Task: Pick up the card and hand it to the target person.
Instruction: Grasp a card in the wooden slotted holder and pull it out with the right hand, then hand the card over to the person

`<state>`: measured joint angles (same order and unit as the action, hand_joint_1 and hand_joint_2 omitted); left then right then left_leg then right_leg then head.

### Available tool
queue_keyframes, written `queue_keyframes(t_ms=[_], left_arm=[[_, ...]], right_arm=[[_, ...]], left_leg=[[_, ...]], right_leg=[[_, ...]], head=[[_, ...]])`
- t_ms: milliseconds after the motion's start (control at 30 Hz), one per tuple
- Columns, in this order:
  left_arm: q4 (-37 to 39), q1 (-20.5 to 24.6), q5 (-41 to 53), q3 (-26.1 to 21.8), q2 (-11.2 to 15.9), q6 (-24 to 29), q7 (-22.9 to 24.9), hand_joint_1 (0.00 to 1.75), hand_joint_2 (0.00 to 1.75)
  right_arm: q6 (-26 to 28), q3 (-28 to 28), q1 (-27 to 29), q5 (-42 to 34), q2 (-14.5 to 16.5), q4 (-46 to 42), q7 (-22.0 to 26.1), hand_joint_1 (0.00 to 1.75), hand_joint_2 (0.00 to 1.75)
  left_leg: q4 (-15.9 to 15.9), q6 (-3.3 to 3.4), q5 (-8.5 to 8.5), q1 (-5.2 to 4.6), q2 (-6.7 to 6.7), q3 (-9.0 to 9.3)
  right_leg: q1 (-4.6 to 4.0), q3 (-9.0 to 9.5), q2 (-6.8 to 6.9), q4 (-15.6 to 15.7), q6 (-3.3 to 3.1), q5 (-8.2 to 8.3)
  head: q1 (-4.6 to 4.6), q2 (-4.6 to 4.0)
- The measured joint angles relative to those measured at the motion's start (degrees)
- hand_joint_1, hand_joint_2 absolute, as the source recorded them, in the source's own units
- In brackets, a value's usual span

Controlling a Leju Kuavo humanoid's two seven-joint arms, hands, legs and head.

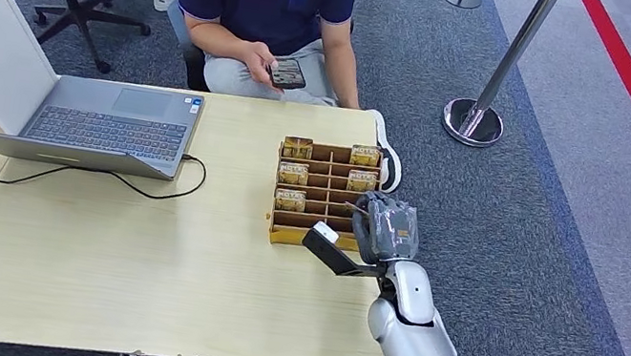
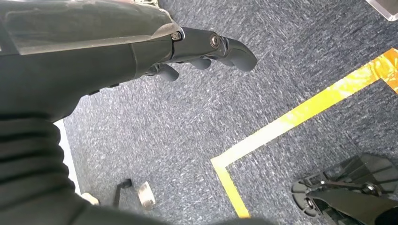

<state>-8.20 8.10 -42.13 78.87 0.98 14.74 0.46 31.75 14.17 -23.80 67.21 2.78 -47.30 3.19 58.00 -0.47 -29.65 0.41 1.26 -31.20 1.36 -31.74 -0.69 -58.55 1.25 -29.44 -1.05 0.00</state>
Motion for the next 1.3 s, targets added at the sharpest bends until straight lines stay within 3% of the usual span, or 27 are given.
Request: queue_keyframes(t_ms=[567,1300], left_arm=[[0.0,0.62,0.1,1.35,-0.09,2.25,-1.68,0.0,1.75],[0.0,0.76,-1.05,2.01,-0.09,3.42,-1.99,0.0,1.75]], right_arm=[[1.04,-1.25,1.35,-1.09,0.02,-1.52,0.46,1.75,1.75],[4.84,-1.64,3.38,-7.4,1.13,-11.94,7.84,1.75,1.75]], left_leg=[[0.0,0.0,0.0,0.0,0.0,0.0],[0.0,0.0,0.01,0.0,0.0,0.0]], right_leg=[[0.0,-0.01,0.0,0.0,0.0,0.0],[0.0,-0.01,0.0,0.0,0.0,0.01]], head=[[0.0,0.0],[0.01,0.0]])
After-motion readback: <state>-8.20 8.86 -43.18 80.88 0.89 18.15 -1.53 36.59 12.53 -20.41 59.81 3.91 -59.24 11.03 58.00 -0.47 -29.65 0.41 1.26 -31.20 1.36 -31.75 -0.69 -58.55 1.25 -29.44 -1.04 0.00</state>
